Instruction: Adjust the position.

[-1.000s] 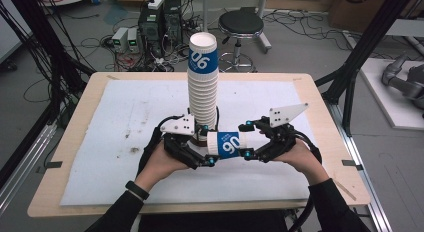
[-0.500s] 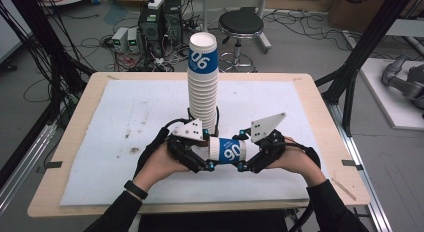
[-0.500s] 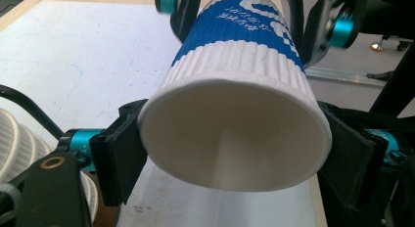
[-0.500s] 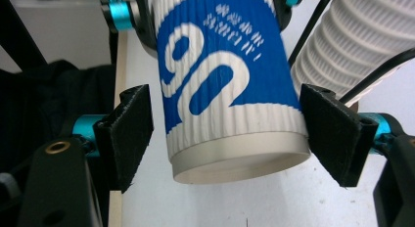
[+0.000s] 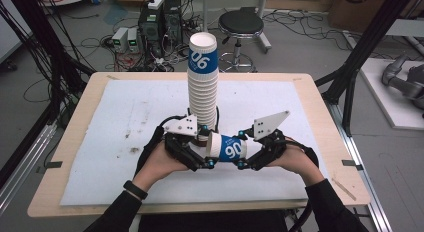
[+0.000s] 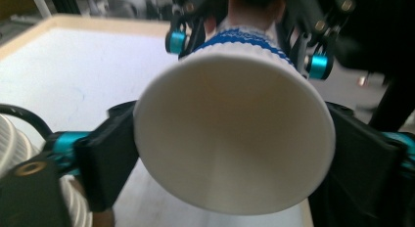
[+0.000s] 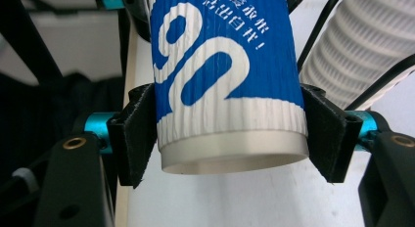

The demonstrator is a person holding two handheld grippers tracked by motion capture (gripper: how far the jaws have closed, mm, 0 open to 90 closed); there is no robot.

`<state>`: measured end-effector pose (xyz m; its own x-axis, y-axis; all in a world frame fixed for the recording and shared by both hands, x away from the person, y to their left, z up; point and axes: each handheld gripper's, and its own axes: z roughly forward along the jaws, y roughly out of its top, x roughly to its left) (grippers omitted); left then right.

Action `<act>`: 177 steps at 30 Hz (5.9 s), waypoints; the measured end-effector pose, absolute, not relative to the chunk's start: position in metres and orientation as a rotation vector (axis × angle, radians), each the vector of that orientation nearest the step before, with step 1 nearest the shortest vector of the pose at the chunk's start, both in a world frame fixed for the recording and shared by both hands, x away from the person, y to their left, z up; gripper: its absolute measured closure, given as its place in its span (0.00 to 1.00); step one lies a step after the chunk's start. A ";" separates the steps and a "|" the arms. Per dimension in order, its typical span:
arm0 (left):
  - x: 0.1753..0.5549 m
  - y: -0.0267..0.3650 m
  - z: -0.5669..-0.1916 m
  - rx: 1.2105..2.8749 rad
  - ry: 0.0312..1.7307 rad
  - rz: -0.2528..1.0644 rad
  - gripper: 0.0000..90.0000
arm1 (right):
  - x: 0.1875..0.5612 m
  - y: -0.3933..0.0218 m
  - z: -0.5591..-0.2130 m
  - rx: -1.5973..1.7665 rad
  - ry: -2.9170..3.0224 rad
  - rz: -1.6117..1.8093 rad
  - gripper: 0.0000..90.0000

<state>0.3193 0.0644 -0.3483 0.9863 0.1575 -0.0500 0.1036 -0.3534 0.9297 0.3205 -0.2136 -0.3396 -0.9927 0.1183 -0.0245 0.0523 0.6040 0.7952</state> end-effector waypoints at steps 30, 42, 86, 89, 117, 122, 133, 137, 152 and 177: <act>0.322 0.069 -0.345 1.902 0.193 0.027 0.22 | 0.320 -0.213 -0.339 0.181 2.725 1.402 0.25; 0.317 0.060 -0.342 2.033 0.152 0.061 0.23 | 0.315 -0.192 -0.352 0.110 2.797 1.182 0.32; 0.312 0.064 -0.332 1.883 0.179 0.057 0.23 | 0.317 -0.187 -0.361 0.189 2.737 1.437 0.31; 0.311 0.063 -0.331 1.867 0.177 0.063 0.23 | 0.317 -0.185 -0.363 0.175 2.731 1.455 0.33; 0.312 0.064 -0.337 1.661 0.206 -0.014 0.22 | 0.314 -0.185 -0.363 0.212 2.611 1.731 0.33; 0.312 0.064 -0.337 1.672 0.201 -0.009 0.23 | 0.314 -0.184 -0.364 0.217 2.615 1.730 0.33; 0.311 0.065 -0.336 1.707 0.209 0.019 0.24 | 0.314 -0.184 -0.365 0.257 2.596 1.767 0.24; 0.312 0.065 -0.336 1.705 0.211 0.023 0.24 | 0.316 -0.187 -0.363 0.291 2.568 1.841 0.23; 0.312 0.063 -0.338 1.700 0.213 0.013 0.23 | 0.316 -0.188 -0.362 0.325 2.545 1.921 0.28; 0.313 0.071 -0.343 1.728 0.233 0.057 0.12 | 0.322 -0.212 -0.347 0.362 2.430 1.966 0.28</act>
<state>0.3127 0.0711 -0.3428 0.9778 0.1872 -0.0939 0.1232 -0.1516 0.9807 0.3216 -0.2122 -0.3468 -0.9735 0.1743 0.1482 0.1814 0.1928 0.9643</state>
